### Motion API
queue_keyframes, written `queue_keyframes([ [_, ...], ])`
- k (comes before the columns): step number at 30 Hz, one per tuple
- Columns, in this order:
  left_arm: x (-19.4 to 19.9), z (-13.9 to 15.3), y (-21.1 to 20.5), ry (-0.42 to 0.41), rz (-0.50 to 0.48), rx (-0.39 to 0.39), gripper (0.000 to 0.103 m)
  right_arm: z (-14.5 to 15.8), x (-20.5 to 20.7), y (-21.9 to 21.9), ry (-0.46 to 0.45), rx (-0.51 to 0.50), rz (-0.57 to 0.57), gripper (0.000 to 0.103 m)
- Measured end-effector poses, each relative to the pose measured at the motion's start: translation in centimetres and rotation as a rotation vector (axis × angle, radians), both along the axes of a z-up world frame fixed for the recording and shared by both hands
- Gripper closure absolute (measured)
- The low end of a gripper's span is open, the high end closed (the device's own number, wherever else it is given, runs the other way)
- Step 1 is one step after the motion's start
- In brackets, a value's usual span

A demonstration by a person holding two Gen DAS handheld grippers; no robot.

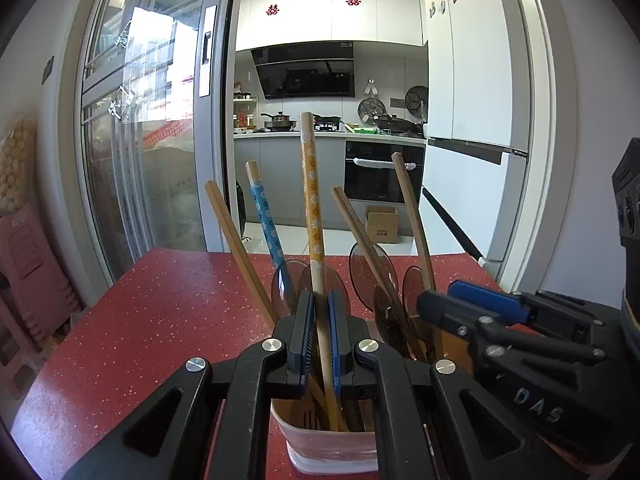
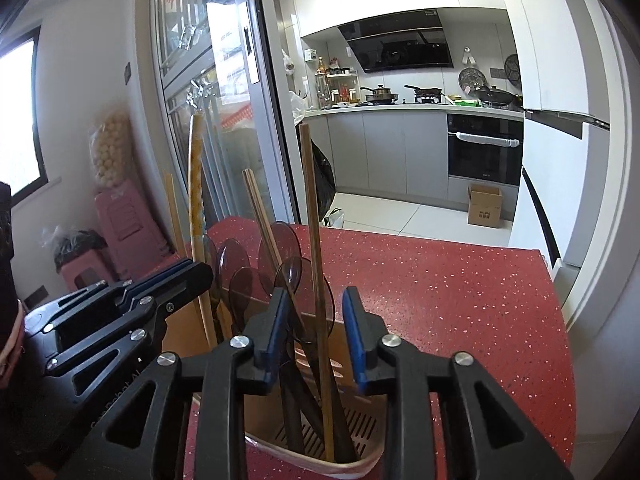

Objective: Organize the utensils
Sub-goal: 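Lower both chopsticks into the caddy with both tools, then open both tools to release the chopsticks and pull back from the caddy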

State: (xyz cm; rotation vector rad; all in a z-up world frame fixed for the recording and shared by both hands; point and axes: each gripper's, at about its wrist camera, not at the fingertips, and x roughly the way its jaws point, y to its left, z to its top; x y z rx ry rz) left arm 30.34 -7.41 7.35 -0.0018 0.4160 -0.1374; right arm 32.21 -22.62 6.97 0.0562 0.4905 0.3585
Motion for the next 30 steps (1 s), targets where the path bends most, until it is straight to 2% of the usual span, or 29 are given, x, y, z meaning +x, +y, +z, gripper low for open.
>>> queue_keyframes([
  [5, -0.2, -0.1, 0.4, 0.018, 0.008, -0.016, 0.067, 0.7, -0.8, -1.5, 0.011, 0.061, -0.031, 0.070],
  [13, -0.4, 0.1, 0.7, -0.006, -0.018, -0.025, 0.067, 1.0, -2.3, -3.6, 0.024, 0.128, -0.056, 0.070],
  [17, -0.9, 0.4, 1.1, -0.028, -0.026, -0.053, 0.067, 1.0, -2.8, -3.8, 0.031, 0.138, -0.057, 0.070],
  [30, -1.5, 1.0, 0.9, -0.032, -0.039, -0.041, 0.067, 0.5, -3.8, -4.7, 0.055, 0.175, -0.084, 0.070],
])
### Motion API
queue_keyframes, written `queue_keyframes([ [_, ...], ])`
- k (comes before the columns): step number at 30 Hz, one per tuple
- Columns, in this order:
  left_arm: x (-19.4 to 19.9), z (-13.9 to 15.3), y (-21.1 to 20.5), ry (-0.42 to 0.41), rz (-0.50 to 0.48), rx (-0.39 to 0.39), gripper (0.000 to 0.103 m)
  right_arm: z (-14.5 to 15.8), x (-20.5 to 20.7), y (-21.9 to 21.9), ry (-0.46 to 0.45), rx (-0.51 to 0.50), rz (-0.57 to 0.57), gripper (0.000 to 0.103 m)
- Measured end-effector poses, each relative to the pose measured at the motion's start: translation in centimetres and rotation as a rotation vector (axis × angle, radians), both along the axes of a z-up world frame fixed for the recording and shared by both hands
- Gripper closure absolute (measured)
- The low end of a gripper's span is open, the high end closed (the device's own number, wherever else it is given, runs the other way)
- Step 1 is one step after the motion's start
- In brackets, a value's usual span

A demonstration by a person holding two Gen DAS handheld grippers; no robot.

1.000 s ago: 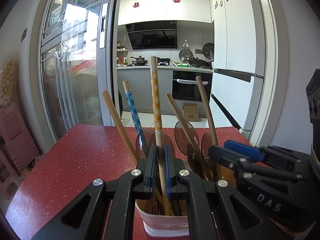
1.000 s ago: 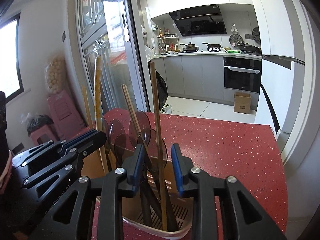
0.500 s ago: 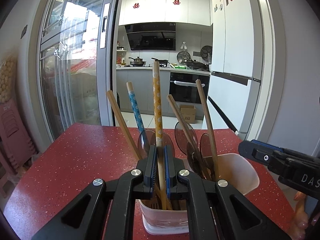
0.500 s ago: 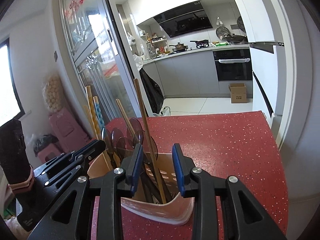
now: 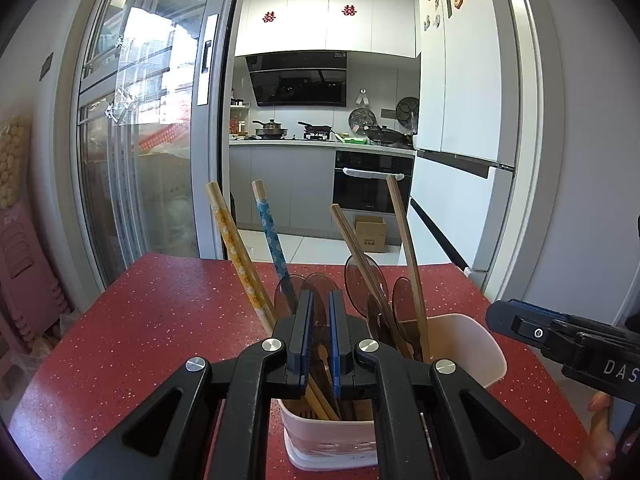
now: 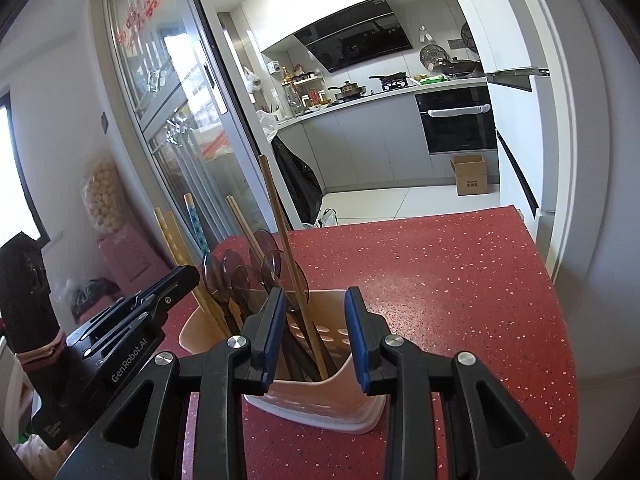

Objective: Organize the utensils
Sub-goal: 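Open both tools to release the chopsticks and pull back from the caddy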

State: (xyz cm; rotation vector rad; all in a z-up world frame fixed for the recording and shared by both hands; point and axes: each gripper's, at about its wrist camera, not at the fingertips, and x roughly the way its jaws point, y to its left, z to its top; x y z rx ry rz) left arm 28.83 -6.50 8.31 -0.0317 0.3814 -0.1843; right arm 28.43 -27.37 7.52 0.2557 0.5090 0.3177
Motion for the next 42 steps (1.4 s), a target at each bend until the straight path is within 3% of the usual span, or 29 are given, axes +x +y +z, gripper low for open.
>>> queue_keyframes([
  [7, -0.6, 0.4, 0.3, -0.002, -0.002, -0.002, 0.066, 0.2, -0.6, 0.2, 0.003, -0.007, 0.000, 0.069],
  [8, -0.7, 0.5, 0.3, 0.000, 0.000, -0.001, 0.055, 0.1, -0.6, 0.2, 0.005, -0.006, -0.001, 0.069],
  [9, -0.7, 0.5, 0.4, 0.006, 0.003, 0.001, 0.031, 0.1, -0.6, 0.3, 0.007, -0.005, -0.002, 0.069],
  [10, -0.8, 0.5, 0.5, 0.010, 0.021, 0.004, 0.000, 0.1, -0.7, 0.3, 0.010, -0.005, -0.002, 0.068],
  [12, -1.4, 0.6, 0.7, -0.030, 0.053, 0.010, 0.000, 0.1, -0.7, 0.4, 0.015, -0.008, -0.004, 0.068],
  [19, -1.5, -0.2, 0.8, 0.009, 0.075, 0.047, 0.000, 0.1, -1.0, 0.6, 0.043, -0.028, -0.036, 0.062],
  [32, -4.4, -1.6, 2.2, 0.102, 0.107, 0.068, 0.000, 0.4, -4.1, 1.9, 0.050, -0.146, -0.144, 0.024],
  [38, -5.9, -2.2, 2.8, 0.156, 0.108, 0.067, 0.000, 0.1, -5.9, 2.7, 0.055, -0.203, -0.191, 0.019],
  [42, -7.0, -2.3, 3.2, 0.174, 0.108, 0.071, 0.000, -0.4, -7.2, 2.7, 0.063, -0.200, -0.213, 0.008],
])
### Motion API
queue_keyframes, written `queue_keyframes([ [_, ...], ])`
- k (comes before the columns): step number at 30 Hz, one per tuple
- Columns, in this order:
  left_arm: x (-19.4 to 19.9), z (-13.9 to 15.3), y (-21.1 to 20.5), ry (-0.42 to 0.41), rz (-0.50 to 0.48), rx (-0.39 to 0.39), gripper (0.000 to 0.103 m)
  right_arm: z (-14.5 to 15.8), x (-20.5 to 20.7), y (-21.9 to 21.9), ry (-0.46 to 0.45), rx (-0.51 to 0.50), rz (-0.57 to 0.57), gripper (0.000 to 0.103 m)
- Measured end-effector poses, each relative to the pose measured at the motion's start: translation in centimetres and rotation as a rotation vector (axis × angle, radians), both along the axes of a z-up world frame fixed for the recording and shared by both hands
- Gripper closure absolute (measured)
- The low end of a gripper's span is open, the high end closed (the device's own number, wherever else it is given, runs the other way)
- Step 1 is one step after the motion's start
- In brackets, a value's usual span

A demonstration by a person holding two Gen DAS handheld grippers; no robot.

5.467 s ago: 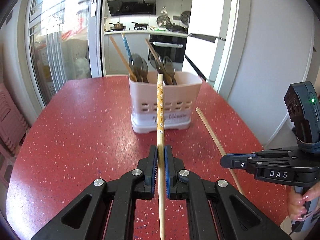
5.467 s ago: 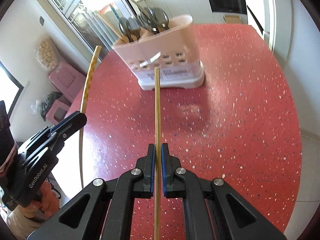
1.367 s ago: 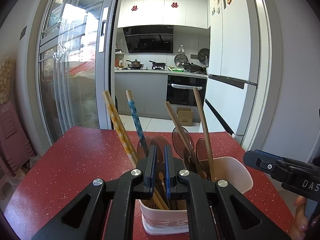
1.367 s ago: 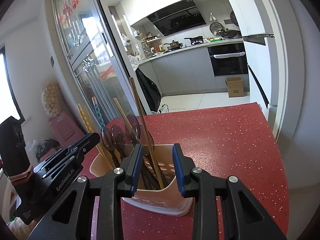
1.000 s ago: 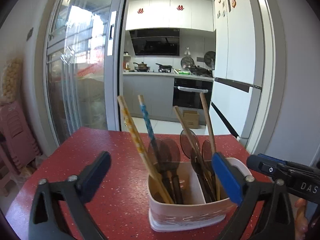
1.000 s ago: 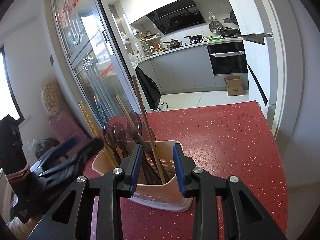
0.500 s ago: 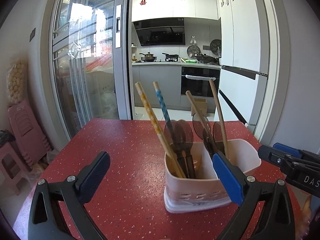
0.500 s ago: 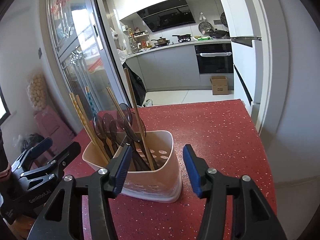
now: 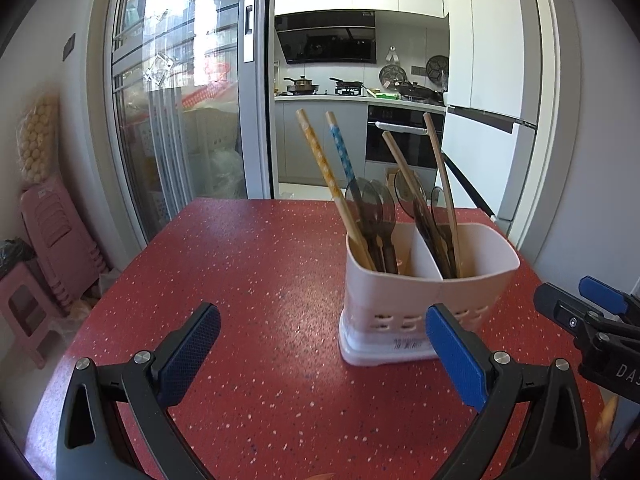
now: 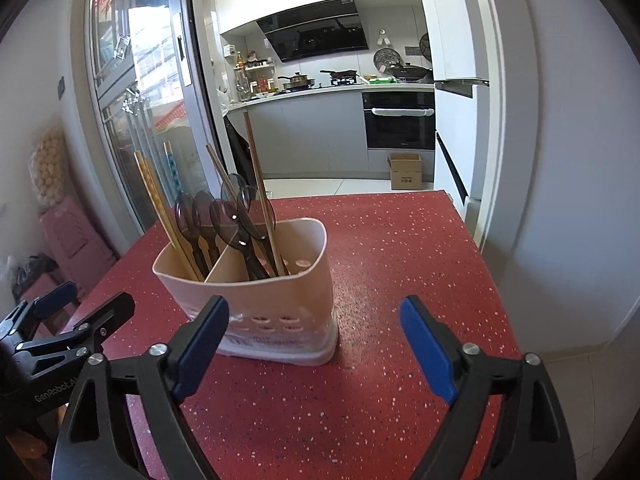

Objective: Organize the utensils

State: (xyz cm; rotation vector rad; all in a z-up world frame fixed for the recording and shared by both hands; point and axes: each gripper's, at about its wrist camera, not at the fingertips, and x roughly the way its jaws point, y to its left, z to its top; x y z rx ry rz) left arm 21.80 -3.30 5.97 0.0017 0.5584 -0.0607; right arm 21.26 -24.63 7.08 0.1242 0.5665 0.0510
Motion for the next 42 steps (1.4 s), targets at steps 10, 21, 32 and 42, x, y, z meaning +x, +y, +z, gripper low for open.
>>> queue_keyframes([
  [10, -2.8, -1.0, 0.6, 0.036, 0.005, -0.014, 0.000, -0.8, -2.4, 0.3, 0.023, 0.013, -0.018, 0.000],
  [21, -5.2, -2.2, 2.5, 0.051, 0.026, -0.034, 0.000, -1.9, -4.9, 0.7, 0.003, -0.009, -0.052, 0.000],
  [32, -8.5, -3.8, 2.8, -0.009, 0.012, -0.011, 0.000, -4.4, -7.9, 0.9, 0.023, 0.008, -0.072, 0.000],
  [42, -8.8, -4.6, 2.1, -0.025, 0.008, 0.006, 0.000, -4.7, -10.2, 2.1, -0.073, -0.068, -0.098, 0.000],
])
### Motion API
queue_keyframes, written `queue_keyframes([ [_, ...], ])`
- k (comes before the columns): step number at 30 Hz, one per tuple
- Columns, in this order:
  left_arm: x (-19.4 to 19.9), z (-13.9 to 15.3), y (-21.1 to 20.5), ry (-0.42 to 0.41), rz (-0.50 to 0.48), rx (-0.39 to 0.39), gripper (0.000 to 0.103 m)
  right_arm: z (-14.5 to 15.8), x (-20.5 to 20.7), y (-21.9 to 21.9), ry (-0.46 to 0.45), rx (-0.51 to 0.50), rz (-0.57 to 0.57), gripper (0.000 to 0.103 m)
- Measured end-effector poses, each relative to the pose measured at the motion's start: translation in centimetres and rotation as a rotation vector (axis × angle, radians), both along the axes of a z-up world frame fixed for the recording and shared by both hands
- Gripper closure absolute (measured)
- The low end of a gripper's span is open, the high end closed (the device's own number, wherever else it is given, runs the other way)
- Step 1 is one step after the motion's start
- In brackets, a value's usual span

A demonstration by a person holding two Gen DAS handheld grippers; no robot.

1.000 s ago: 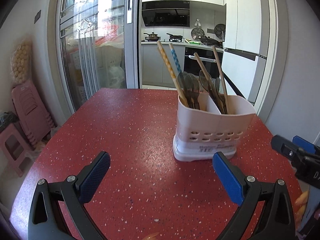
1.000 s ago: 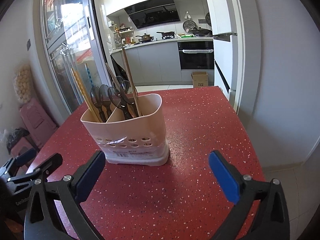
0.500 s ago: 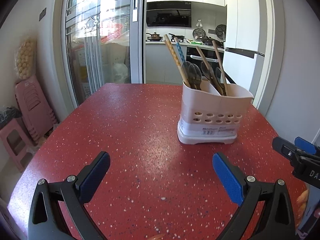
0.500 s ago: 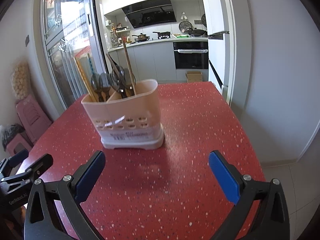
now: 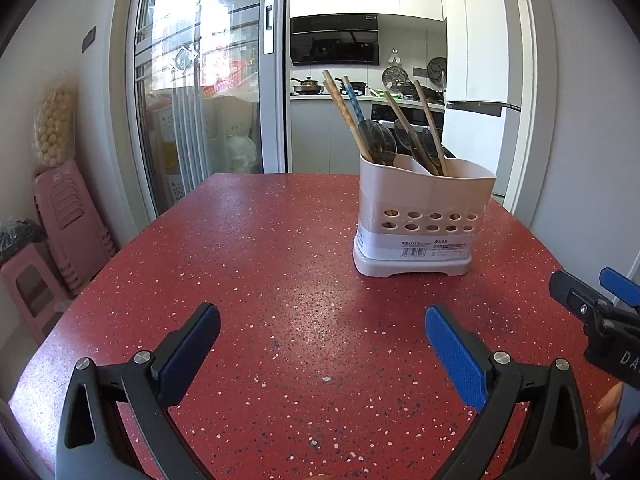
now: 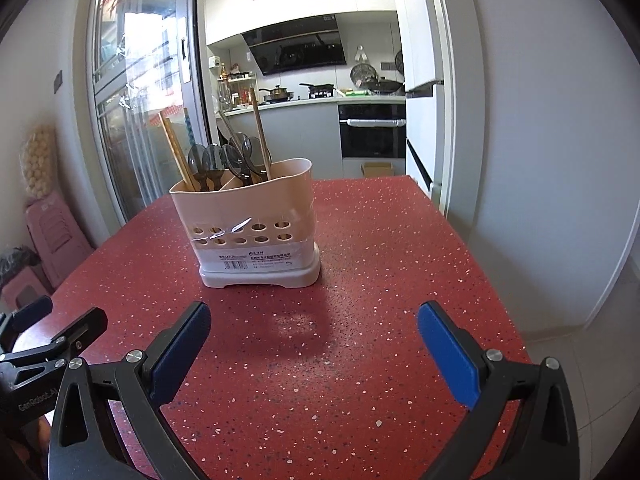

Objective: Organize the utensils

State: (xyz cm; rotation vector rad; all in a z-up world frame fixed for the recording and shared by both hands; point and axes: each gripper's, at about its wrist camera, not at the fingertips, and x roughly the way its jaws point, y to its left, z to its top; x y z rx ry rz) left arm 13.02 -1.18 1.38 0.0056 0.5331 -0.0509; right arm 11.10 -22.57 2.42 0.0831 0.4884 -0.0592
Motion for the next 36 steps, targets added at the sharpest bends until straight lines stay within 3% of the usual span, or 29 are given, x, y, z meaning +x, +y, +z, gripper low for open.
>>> queue_keyframes([
  [10, 1.6, 0.3, 0.1, -0.012, 0.020, -0.005, 0.000, -0.3, 1.2, 0.9, -0.008, -0.059, -0.015, 0.000],
  [36, 2.2, 0.2, -0.1, -0.002, 0.006, 0.008, 0.000, 0.5, 2.0, 0.6, -0.019, -0.025, -0.033, 0.000],
])
